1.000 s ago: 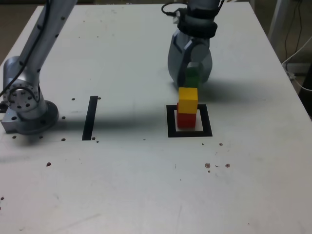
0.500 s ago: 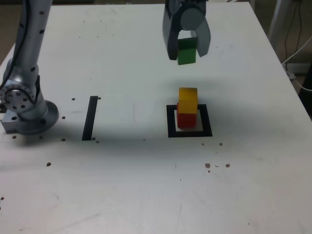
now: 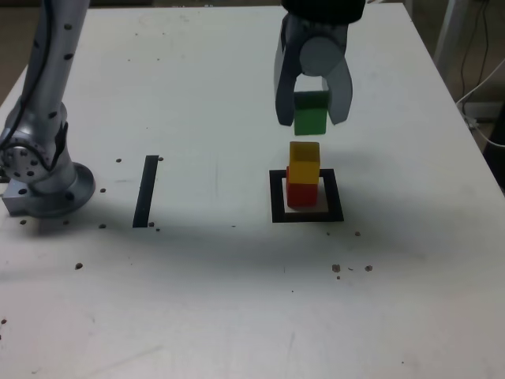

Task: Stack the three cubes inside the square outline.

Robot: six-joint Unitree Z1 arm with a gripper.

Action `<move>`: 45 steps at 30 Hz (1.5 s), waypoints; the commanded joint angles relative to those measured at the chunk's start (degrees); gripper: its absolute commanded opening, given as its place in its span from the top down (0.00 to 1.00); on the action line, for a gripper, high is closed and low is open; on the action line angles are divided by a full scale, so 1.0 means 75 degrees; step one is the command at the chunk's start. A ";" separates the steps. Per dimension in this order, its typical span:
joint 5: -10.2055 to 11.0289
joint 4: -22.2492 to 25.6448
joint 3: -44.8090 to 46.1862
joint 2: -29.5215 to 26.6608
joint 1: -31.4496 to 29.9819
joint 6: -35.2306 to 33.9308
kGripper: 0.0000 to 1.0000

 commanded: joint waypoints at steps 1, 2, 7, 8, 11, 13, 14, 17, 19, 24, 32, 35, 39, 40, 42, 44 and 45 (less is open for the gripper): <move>-0.0048 0.0169 0.0040 0.0049 -0.0055 -0.0027 0.73; -0.0066 0.0167 0.0059 0.0063 -0.0078 -0.0033 0.73; -0.0160 0.0159 0.0168 0.0128 -0.0136 -0.0038 0.73; -0.0176 0.0158 0.0188 0.0134 -0.0143 -0.0038 0.73; -0.0206 0.0143 0.0238 0.0151 -0.0161 -0.0042 0.73; -0.0212 0.0125 0.0258 0.0173 -0.0167 -0.0044 0.73; -0.0214 0.0114 0.0266 0.0188 -0.0169 -0.0044 0.73; -0.0221 0.0066 0.0299 0.0226 -0.0169 -0.0040 0.73; -0.0232 0.0033 0.0320 0.0245 -0.0169 -0.0030 0.69; -0.0292 -0.0037 0.0394 0.0289 -0.0169 0.0060 0.25; -0.0317 -0.0125 0.0550 0.0287 -0.0170 0.0103 0.01; -0.0309 -0.0139 0.0564 0.0258 -0.0169 0.0112 0.01; -0.0117 -0.0171 0.0548 0.0028 -0.0169 0.0115 0.01; -0.0030 -0.0180 0.0546 -0.0066 -0.0169 0.0108 0.01; 0.0169 -0.0194 0.0557 -0.0295 -0.0167 0.0075 0.01; 0.0364 -0.0201 0.0607 -0.0553 -0.0167 0.0014 0.01; 0.0454 -0.0201 0.0656 -0.0689 -0.0167 -0.0031 0.01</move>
